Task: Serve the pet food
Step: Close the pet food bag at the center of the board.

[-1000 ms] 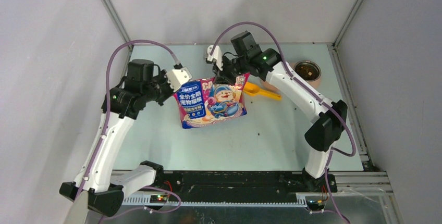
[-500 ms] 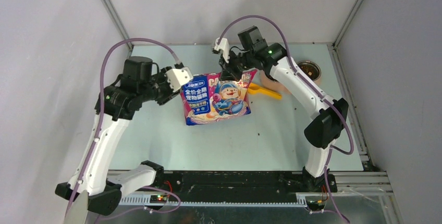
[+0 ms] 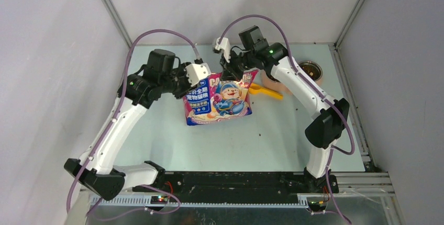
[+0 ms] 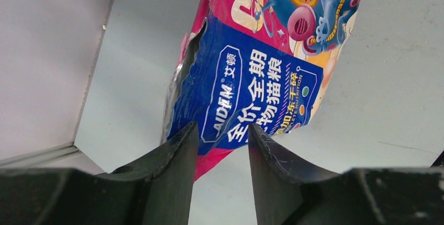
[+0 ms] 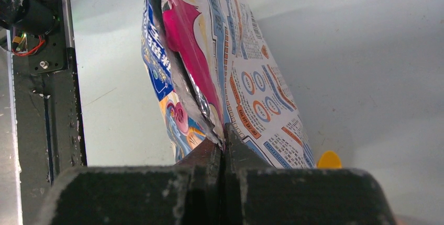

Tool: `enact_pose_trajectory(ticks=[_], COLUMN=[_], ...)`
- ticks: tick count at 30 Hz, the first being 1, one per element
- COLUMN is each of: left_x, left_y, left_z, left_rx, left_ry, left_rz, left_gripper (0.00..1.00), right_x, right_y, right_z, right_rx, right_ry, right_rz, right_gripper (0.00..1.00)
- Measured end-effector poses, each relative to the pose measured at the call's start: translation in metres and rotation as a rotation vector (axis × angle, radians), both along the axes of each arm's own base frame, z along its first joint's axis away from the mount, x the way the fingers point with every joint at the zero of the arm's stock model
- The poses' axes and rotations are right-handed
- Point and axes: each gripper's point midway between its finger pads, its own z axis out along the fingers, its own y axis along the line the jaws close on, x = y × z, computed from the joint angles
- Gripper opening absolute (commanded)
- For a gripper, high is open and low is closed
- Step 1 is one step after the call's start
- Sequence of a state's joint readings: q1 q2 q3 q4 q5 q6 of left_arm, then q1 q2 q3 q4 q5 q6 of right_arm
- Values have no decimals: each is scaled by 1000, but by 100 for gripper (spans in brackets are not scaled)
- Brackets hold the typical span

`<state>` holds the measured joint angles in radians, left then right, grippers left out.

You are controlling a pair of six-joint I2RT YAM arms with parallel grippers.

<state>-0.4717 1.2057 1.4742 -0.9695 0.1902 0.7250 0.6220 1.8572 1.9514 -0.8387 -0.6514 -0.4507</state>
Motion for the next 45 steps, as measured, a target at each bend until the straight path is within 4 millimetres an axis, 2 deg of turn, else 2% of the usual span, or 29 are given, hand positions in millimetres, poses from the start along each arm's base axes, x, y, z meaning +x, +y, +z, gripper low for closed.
enact_pose_trajectory(ticks=[4, 7, 9, 15, 18, 21, 27, 29, 30, 32, 38, 45], left_x=[7, 6, 4, -8, -12, -7, 14, 20, 23, 30, 33, 36], left_y=[-6, -9, -12, -21, -19, -19, -18, -17, -16, -15, -14, -12], left_z=[-5, 0, 13, 71, 79, 71, 20, 7, 3, 1, -2, -3], left_rx=[-1, -20, -48, -152, -162, -147, -55, -22, -11, 6, 20, 20], left_ry=[10, 1, -16, -129, -150, -146, -69, -51, -46, -57, -53, -55], left_rz=[-5, -20, -37, -104, -108, -103, -67, -59, -54, -44, -28, 3], left_gripper=[46, 46, 46, 49, 51, 51, 47, 40, 30, 17, 2, 0], right_x=[1, 2, 2, 1, 1, 1, 1, 0, 0, 0, 1, 3], right_y=[0, 0, 0, 0, 0, 0, 0, 0, 0, -1, -1, 1], right_z=[0, 0, 0, -1, 0, -1, -1, 0, 0, 0, 0, 0], right_rx=[0, 1, 1, 1, 2, 2, 3, 1, 1, 1, 1, 3], right_ry=[-1, 2, 5, 15, 18, 19, 22, 24, 24, 24, 21, 19], right_rz=[-2, -5, -6, -8, -9, -9, -9, -9, -8, -8, -10, -11], right_gripper=[0, 0, 0, 0, 0, 0, 0, 0, 0, 0, 0, 0])
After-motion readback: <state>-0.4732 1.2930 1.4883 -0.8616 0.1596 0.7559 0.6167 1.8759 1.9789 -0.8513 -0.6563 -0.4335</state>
